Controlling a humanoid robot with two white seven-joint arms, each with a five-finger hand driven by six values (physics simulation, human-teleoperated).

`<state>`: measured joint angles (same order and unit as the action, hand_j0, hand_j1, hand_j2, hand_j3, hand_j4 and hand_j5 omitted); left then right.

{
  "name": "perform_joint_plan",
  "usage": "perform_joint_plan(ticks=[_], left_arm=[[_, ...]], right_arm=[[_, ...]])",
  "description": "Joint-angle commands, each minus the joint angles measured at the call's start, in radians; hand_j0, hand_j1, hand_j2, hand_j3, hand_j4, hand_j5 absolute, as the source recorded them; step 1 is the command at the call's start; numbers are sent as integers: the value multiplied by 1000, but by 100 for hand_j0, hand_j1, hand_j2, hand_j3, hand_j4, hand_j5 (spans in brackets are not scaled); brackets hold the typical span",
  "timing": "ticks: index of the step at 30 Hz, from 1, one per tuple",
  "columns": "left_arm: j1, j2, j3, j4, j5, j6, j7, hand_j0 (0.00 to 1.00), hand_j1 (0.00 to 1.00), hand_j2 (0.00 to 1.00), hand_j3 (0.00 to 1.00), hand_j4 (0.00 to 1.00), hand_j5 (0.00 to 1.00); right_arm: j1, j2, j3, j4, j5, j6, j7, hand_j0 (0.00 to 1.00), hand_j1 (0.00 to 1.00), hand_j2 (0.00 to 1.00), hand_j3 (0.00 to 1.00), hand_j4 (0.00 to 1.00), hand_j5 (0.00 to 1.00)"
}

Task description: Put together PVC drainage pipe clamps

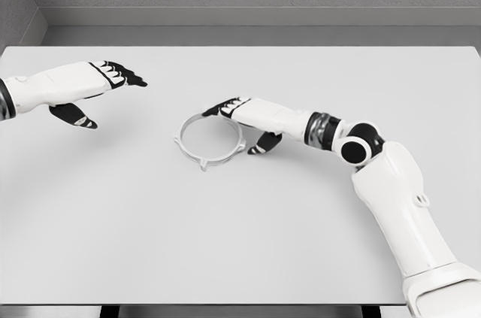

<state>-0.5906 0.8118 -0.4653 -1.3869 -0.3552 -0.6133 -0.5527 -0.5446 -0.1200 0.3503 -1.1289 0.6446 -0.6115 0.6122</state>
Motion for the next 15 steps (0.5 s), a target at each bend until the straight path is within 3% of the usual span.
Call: perform_joint_plan(ticks=[1, 15], left_arm=[[0, 1, 2, 2, 13, 2, 0, 100, 100, 100, 100, 100, 100], [-5, 3, 4, -4, 31, 2, 0, 100, 100, 100, 100, 100, 100]], right_arm=[[0, 5, -1, 29, 7, 1, -1, 100, 100, 100, 100, 100, 100], [-29, 20, -1, 40, 9, 1, -1, 100, 100, 100, 100, 100, 100]])
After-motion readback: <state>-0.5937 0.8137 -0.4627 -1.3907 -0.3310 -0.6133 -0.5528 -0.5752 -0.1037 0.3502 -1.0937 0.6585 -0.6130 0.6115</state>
